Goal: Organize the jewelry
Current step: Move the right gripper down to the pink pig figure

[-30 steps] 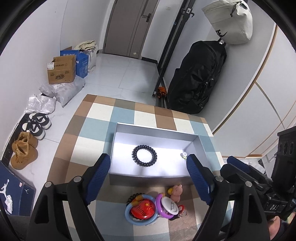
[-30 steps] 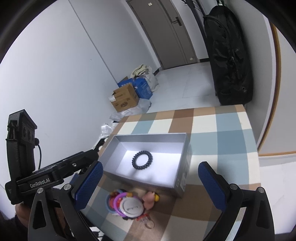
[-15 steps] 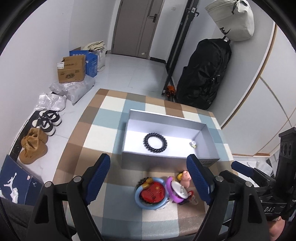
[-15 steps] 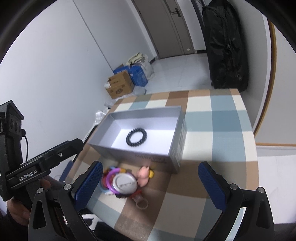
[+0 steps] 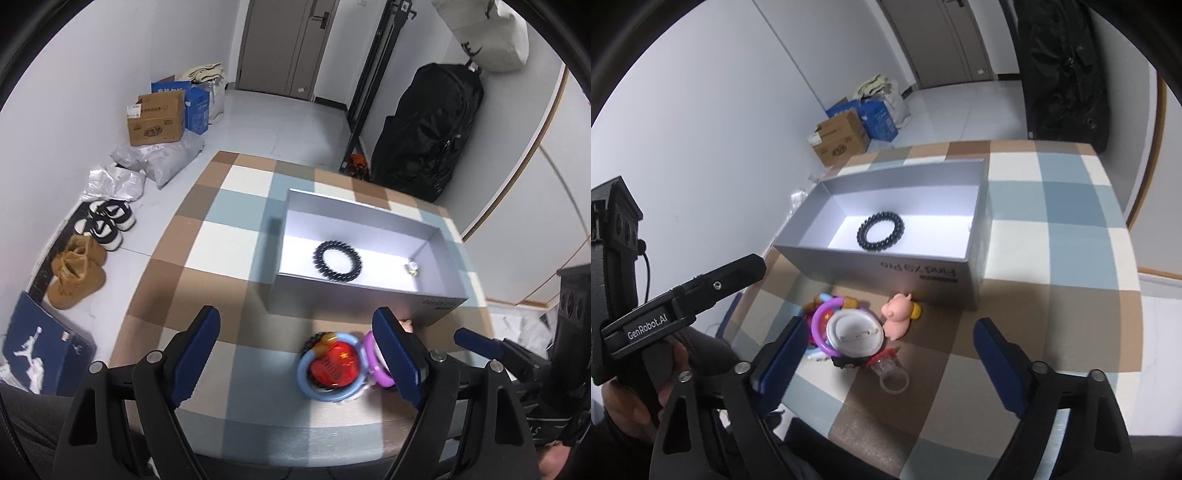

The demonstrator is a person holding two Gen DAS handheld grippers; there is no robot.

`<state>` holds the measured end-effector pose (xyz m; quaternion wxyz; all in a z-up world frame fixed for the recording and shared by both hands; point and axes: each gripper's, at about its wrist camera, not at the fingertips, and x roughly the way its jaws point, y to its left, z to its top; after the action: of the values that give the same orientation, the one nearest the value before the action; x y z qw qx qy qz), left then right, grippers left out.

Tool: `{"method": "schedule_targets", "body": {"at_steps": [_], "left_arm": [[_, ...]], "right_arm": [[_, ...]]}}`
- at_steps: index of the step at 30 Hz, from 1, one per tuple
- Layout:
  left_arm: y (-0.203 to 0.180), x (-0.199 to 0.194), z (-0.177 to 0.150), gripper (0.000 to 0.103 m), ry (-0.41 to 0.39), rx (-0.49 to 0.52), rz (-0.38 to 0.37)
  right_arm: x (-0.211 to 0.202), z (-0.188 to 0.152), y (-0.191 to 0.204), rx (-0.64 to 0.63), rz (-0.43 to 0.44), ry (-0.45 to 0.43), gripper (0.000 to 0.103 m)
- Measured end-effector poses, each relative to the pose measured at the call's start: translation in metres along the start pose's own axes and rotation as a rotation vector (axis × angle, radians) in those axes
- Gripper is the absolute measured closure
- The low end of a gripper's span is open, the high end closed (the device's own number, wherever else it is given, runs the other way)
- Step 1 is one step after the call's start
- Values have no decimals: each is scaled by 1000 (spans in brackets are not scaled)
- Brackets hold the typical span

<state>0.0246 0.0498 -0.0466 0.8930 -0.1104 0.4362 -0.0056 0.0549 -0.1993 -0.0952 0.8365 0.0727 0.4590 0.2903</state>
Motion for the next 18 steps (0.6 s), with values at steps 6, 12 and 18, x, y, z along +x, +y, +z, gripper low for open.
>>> {"method": "schedule_targets", "body": {"at_steps": [6,12,18], "left_arm": [[3,4,-5,22,59,-7,-39],[5,9,-7,22,122,-38,-100],[6,8,-5,22,110,-30,-92]], "right_arm": [[14,2,-6,40,-6,41,24],[30,6,-13,97,1,81,39],[40,12,-10,105,-13,93,52]]}}
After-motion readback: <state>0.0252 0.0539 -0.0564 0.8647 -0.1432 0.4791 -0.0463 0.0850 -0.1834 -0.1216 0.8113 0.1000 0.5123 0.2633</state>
